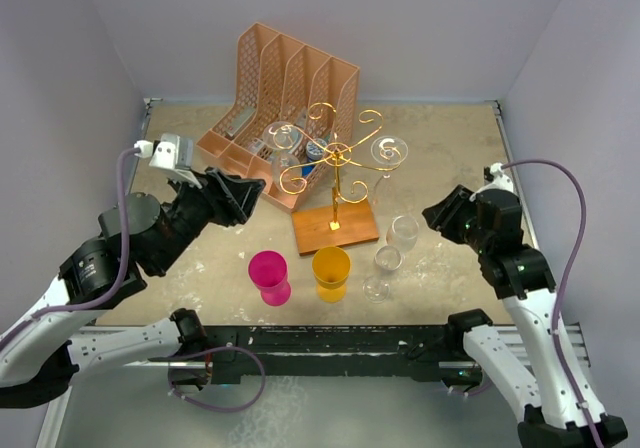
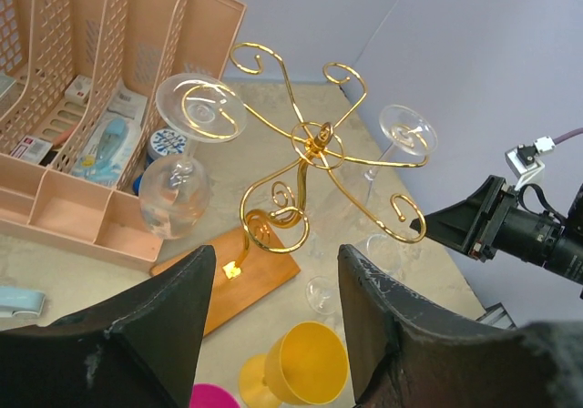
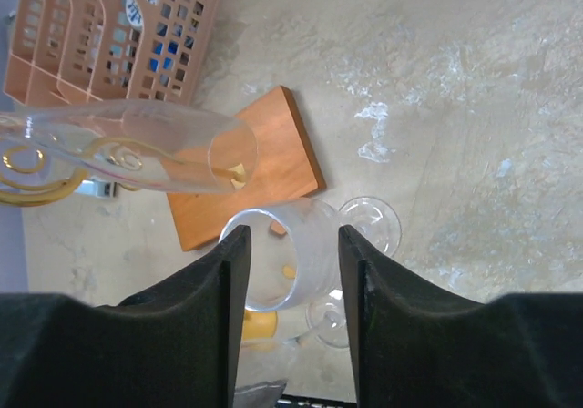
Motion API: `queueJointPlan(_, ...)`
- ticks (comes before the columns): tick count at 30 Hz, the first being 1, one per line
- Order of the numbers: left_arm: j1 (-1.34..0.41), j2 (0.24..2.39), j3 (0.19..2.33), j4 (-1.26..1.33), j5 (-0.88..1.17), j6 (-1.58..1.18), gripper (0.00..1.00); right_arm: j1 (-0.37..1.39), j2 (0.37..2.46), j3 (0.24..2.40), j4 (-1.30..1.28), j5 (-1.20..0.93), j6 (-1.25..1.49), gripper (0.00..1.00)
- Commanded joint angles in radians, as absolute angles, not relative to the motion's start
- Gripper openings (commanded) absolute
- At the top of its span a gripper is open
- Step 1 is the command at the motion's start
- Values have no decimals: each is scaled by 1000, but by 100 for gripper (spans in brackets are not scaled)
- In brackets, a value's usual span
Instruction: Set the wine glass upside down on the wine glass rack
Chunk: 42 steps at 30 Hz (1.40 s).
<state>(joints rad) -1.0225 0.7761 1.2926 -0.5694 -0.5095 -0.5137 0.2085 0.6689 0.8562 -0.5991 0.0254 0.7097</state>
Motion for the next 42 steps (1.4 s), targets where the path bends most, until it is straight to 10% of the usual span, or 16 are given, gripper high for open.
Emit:
queueJointPlan(1,-1024,772,1271,-563,-538,-518,54,209,693,842,-611,-13,624,48)
queueJointPlan(20,-1023,759,1243,-526,-567,-476,55,218,849,798,-553,-108,503,43)
queueJointPlan(36,-1023,772,1264,-498,-582,-420,56,339,939,960,-587,185,564,1)
queueJointPlan(42,-1024,781,1281,-497,-574,-414,56,345,949,1020,-601,236,566,0)
